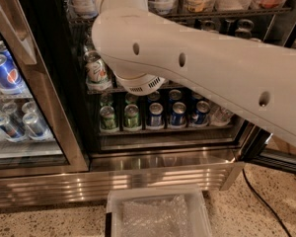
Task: Pick blue plastic bottle from top shelf of fridge
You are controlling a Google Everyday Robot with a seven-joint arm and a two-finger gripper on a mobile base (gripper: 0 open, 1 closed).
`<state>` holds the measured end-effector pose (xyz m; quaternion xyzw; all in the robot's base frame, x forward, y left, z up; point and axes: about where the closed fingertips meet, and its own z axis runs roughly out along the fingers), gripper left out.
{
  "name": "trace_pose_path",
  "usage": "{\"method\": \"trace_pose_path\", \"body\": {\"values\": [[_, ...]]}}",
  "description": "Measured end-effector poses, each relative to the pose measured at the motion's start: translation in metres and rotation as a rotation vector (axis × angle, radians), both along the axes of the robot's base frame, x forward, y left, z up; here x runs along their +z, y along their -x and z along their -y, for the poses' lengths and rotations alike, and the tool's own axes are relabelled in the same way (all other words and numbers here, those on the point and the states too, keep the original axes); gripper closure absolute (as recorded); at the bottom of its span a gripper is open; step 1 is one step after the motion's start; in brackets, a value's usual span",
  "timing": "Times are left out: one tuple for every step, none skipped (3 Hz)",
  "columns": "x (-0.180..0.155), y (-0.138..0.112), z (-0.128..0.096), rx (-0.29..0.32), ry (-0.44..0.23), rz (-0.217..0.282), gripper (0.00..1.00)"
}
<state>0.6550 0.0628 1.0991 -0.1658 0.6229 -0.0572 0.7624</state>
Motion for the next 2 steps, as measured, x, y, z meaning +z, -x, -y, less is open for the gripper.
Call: {"method": "trace_pose_path", "body": {"values": [[-0.0013, -0.0056, 0.0032, -0.02, 0.003, -0.001, 0.48], [-0.0022, -0.0117, 0.0054, -0.037, 0.007, -0.002, 0.48]]}}
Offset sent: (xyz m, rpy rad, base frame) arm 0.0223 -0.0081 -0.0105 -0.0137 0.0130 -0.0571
